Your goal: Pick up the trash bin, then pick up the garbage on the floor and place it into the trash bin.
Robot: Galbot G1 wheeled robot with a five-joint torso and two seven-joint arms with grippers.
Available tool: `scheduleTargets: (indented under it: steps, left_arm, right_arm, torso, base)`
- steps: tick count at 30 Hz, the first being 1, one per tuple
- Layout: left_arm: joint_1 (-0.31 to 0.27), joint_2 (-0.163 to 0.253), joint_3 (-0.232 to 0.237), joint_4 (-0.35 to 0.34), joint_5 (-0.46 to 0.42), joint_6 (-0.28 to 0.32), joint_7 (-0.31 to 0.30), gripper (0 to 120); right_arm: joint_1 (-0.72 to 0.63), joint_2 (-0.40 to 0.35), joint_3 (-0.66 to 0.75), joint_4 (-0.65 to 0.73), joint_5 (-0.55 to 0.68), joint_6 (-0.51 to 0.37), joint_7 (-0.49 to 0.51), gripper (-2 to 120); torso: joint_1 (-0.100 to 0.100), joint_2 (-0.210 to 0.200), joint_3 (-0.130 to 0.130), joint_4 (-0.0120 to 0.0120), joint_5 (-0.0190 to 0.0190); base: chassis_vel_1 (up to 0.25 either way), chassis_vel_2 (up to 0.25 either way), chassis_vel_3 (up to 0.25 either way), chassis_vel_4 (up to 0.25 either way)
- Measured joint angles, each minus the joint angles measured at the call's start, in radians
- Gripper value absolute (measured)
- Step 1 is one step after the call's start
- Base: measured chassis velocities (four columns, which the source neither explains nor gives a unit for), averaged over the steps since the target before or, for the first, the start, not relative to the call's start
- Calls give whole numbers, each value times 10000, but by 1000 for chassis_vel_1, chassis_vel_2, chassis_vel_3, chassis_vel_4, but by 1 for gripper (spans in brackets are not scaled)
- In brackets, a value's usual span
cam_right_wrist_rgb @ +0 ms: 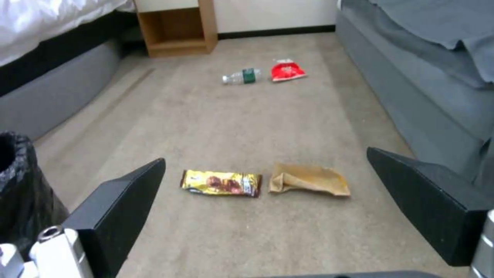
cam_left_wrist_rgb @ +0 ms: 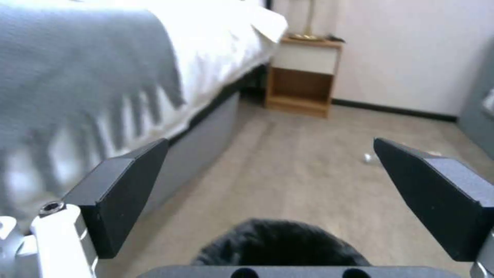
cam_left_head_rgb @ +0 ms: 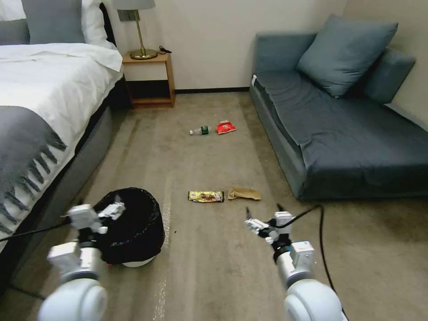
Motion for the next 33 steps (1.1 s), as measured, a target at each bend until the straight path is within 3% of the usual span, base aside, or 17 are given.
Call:
scheduleTargets:
  steps: [1, 4, 11, 18, 21, 22, 24, 26, 33]
  left_arm:
    - [0, 0, 0, 0, 0, 0, 0, 99]
    - [196, 402, -644, -406, -760, 215, -512, 98]
    - [243, 535, -769, -154, -1087, 283, -680, 97]
    - [65, 892, -981, 385, -2044, 660, -944, 98]
    - [-204, 1175, -1099, 710, -3737, 1396, -1444, 100]
    - [-204, 1175, -1099, 710, -3737, 1396, -1444, 100]
    - [-464, 1262, -1131, 1071, -5172, 2137, -2141, 100]
    - [-682, 1232, -1087, 1417, -5960, 2624, -2706, 100]
    - [-1208, 1000, -748, 2130, -7104, 3440, -3515, 100]
  right_arm:
    - [0, 0, 0, 0, 0, 0, 0, 100]
    - [-26, -20, -28, -8, -19, 57, 20, 100]
    - [-23, -42, 121, -50, -42, 184, 31, 100]
    - [-59, -78, 249, -182, -63, 412, 57, 100]
    - [-76, -79, 334, -235, -85, 504, 57, 100]
    - [-76, -79, 334, -235, -85, 504, 57, 100]
    - [-106, -54, 424, -238, -136, 538, 12, 100]
    - [-132, -26, 488, -238, -167, 541, -37, 100]
    - [-137, 10, 693, -263, -181, 541, -93, 100]
  torso:
    - [0, 0, 0, 0, 0]
    - [0, 0, 0, -2, 6]
    - [0, 0, 0, -2, -1]
    - [0, 0, 0, -1, 0]
    - [0, 0, 1, -2, 1]
    - [0, 0, 1, -2, 1]
    - [0, 0, 1, -2, 1]
    - [0, 0, 1, -2, 1]
    - [0, 0, 1, -2, 0]
  base:
    - [0, 0, 0, 0]
    - [0, 0, 0, 0]
    - [0, 0, 0, 0]
    - [0, 0, 0, 0]
    - [0, 0, 0, 0]
    - [0, 0, 0, 0]
    - [0, 0, 0, 0]
    - [0, 0, 0, 0]
    - [0, 0, 0, 0]
